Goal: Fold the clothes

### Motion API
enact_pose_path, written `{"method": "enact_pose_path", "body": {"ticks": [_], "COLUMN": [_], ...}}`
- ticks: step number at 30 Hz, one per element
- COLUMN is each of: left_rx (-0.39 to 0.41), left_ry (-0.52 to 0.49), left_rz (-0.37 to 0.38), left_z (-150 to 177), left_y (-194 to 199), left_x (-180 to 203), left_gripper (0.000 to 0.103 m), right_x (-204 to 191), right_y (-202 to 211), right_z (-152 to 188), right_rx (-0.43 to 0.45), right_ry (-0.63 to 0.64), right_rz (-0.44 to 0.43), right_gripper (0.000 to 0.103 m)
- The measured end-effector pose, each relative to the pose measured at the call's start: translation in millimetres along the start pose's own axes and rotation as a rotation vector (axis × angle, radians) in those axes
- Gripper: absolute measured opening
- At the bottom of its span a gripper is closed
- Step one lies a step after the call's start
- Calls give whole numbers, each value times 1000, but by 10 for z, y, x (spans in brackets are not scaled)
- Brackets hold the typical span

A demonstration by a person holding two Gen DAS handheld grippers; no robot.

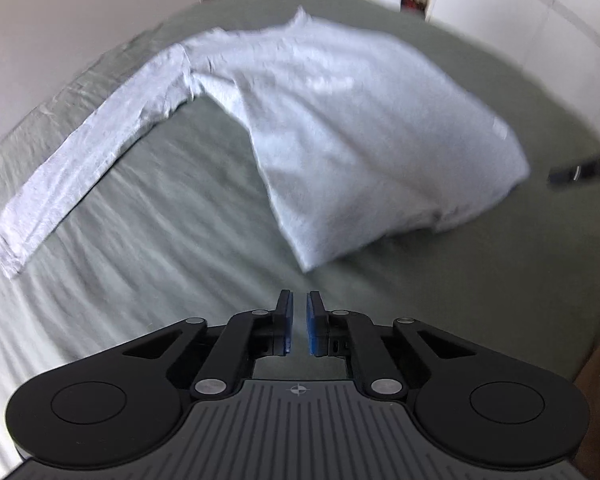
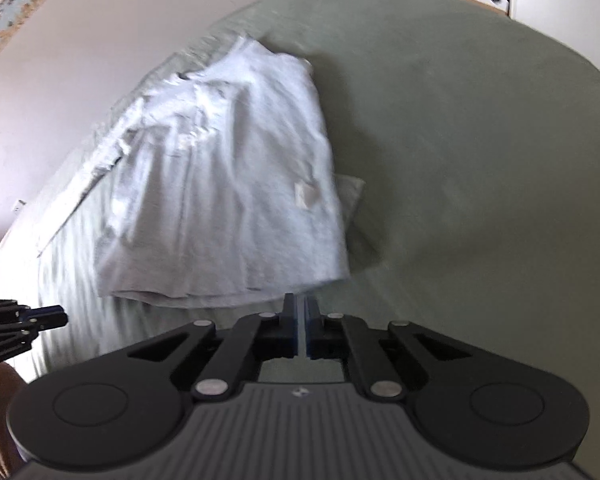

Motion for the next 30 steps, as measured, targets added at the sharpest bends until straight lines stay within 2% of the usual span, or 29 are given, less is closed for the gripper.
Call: {"method": "enact_pose_path", "body": {"ticks": [1,2,3,7,10,16,22,30], "left_rx": [26,42,40,21,13,44,164,122], "left_ry": [-12,-33,-61,-157,-180,-138,-77,-57], "left_rz": [-14,-36,-58,-67,-93,-135,-150,-108], "left_z": [-3,-1,8,46,56,44,-90,-116], "left_y": [-1,-16,-51,-206,-350,-514,-389,-592], "left_x": [24,61,112,320,376,284,178,200], "left_gripper": [30,32,32,32,32,32,32,32], "right_x": [2,5,7,17,24,38,53,72], "right_y": [-3,-6,-8,-20,-28,-45,-62,-85], "right_z": [1,1,2,4,5,9,12,16], "right_rx": [0,0,-1,-1,-2,-3,-4,-6], "right_ry": [1,1,2,4,6,9,13,17], "right_rz": [0,1,1,3,4,6,8,11], "right_gripper": [12,20,23,24,24,24,24,24]}}
Point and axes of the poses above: each gripper's, at about its wrist camera, not at the fingertips, and y roughly against the way its jaws point, x to its right, z to its underside, the point moved 4 cm from there along -y, roughly the way its jaws point, and after that the axes turned 3 degrees about z, right-handed, at the moved point
